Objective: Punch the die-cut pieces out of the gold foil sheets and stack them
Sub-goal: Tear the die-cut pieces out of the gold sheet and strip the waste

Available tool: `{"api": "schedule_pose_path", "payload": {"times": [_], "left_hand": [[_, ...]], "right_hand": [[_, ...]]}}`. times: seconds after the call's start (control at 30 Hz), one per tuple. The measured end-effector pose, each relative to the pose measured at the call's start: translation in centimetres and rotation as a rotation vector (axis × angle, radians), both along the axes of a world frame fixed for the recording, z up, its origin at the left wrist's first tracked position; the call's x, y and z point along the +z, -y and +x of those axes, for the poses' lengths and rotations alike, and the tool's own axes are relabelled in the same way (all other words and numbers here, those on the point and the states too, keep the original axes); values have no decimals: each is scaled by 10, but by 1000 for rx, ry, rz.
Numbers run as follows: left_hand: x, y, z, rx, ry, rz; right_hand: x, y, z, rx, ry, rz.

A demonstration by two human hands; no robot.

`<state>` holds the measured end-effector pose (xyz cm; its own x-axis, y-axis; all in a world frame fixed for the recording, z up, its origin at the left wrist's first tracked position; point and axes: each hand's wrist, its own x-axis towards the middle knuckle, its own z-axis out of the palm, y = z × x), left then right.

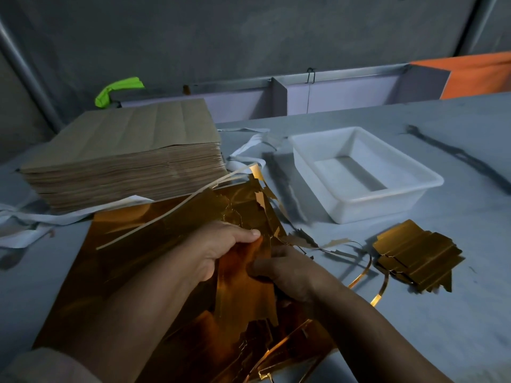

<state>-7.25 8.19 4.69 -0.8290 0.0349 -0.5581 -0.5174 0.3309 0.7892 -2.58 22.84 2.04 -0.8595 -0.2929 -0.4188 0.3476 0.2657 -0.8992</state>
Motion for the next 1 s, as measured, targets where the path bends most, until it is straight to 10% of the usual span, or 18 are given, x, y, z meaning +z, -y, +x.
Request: {"api": "schedule_pose_path", "payload": {"times": [0.4,1.0], "left_hand": [[-9,1,-1,2,-85,-100],[-31,25,-12,-29,-272,-352]], "right_hand": [[0,-24,8,-29,-92,-76],[-2,-189,6,-967,-215,224]]}}
